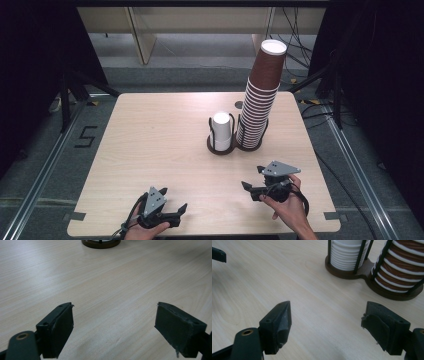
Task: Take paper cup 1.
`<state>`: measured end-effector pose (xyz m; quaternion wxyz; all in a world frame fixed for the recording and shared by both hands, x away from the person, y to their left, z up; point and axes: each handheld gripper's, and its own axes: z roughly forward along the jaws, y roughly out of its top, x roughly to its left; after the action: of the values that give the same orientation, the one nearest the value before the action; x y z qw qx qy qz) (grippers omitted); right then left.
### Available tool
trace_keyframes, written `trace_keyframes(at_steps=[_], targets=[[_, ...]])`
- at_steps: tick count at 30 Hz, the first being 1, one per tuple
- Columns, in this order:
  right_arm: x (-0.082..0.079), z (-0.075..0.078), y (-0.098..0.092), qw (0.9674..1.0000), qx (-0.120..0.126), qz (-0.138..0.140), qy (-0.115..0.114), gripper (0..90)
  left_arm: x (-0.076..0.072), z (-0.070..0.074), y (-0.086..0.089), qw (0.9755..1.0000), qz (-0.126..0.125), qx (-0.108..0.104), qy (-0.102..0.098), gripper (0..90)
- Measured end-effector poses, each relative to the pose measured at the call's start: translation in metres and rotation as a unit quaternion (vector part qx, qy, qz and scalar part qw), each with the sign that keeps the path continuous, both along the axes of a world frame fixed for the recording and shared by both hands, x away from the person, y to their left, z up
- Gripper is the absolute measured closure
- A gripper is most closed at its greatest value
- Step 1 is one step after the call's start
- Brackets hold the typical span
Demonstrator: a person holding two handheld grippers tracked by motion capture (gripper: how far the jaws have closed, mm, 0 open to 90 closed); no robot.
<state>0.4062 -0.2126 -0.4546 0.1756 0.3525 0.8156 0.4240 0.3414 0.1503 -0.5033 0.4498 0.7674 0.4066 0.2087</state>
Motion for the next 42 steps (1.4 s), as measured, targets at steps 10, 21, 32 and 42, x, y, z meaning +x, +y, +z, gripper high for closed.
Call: trace_keyframes(at_steps=[10,21,32,42], targets=[[0.012,0.007,0.007,0.9999,0.002,0.011,-0.003,25.2,0.001,0.000,0.001,1.0000,-0.001,-0.001,-0.001,14.7],[0.036,0.029,0.030,0.9989,0.019,0.016,-0.040,25.8,0.001,-0.001,0.001,1.0000,0.001,0.000,0.000,14.7],[0.061,0.041,0.054,0.9990,0.031,-0.003,-0.032,28.9,0.001,0.000,0.001,1.0000,-0.002,-0.001,0.000,14.6],[0.086,0.058,0.070,0.9972,0.011,-0.017,-0.072,29.8,0.002,-0.002,0.000,1.0000,-0.003,-0.001,0.001,14.7]])
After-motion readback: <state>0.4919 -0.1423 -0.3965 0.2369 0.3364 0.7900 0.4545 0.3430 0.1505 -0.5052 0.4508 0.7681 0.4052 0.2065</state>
